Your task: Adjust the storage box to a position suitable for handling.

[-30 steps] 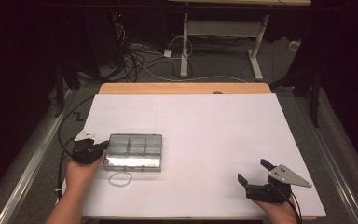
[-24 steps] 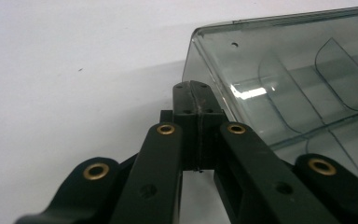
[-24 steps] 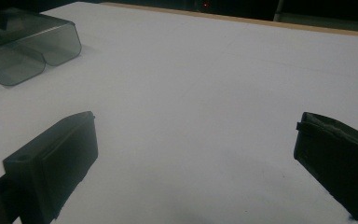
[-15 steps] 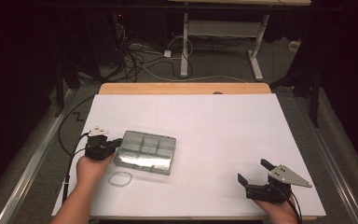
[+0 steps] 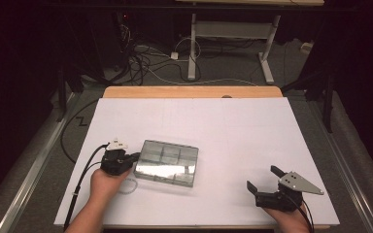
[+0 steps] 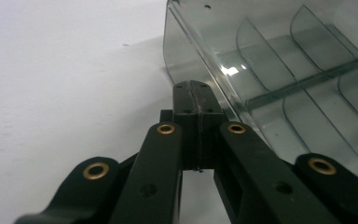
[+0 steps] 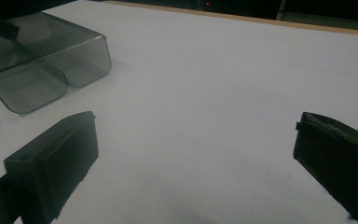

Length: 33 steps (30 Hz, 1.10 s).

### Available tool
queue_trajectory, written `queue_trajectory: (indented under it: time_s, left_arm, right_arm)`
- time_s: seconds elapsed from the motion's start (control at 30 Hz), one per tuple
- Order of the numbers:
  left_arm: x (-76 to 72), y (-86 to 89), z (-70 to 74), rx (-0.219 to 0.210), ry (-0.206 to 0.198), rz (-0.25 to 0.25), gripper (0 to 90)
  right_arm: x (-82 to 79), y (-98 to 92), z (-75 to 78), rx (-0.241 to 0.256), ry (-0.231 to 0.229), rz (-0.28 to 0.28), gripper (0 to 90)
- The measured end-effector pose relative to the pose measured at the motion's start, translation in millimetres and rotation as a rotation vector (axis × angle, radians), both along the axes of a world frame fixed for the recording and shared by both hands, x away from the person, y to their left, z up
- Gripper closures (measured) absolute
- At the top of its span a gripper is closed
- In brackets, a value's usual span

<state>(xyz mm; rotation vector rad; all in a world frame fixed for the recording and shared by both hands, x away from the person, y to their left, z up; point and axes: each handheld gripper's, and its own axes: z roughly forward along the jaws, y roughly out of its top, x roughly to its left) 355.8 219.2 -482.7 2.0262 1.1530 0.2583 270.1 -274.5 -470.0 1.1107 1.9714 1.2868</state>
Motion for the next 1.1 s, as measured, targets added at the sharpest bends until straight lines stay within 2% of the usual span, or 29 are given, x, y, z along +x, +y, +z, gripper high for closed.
queue_trajectory:
  time_s: [0.47,0.53,0.57,0.6,0.73,0.83,0.9,0.97,1.0,1.03,1.1]
  left_arm:
    - [-36.9,-48.0,2.3,0.013,-0.018,-0.153,87.8]
    - [-41.8,-54.0,3.2,0.019,-0.022,-0.175,87.8]
    - [-44.4,-57.2,3.5,0.024,-0.026,-0.187,87.7]
    - [-47.0,-60.2,3.7,0.028,-0.028,-0.198,87.7]
    - [-57.3,-70.2,3.2,0.03,-0.03,-0.231,87.7]
    - [-63.2,-75.1,2.3,0.018,-0.028,-0.25,87.8]
    - [-66.5,-77.3,1.3,0.001,-0.022,-0.259,87.7]
    - [-70.0,-79.4,0.6,0.009,-0.027,-0.267,87.7]
    - [-71.5,-79.1,0.3,0.002,-0.025,-0.267,87.7]
    - [-72.3,-77.4,0.3,-0.018,-0.018,-0.269,87.7]
    - [-75.5,-73.6,1.5,-0.03,-0.014,-0.259,87.7]
  right_arm:
    - [-0.3,0.2,-0.6,0.005,0.016,0.006,2.8]
    - [0.3,0.4,-1.0,0.003,0.018,0.012,4.5]
    - [0.4,1.1,-0.8,0.009,0.032,0.015,9.2]
    - [0.4,1.1,-0.8,0.009,0.032,0.015,9.2]
    - [1.3,3.1,-1.1,0.021,0.054,0.031,18.5]
    - [2.7,5.9,-2.5,0.027,0.075,0.056,30.0]
    - [4.7,11.3,-3.9,0.029,0.102,0.086,47.4]
    - [5.9,15.8,-4.4,0.017,0.129,0.112,70.6]
    - [7.1,18.2,-4.6,0.007,0.146,0.125,82.5]
    - [8.1,20.8,-5.0,0.001,0.158,0.141,90.0]
    - [9.8,27.2,-6.5,-0.015,0.171,0.16,90.0]
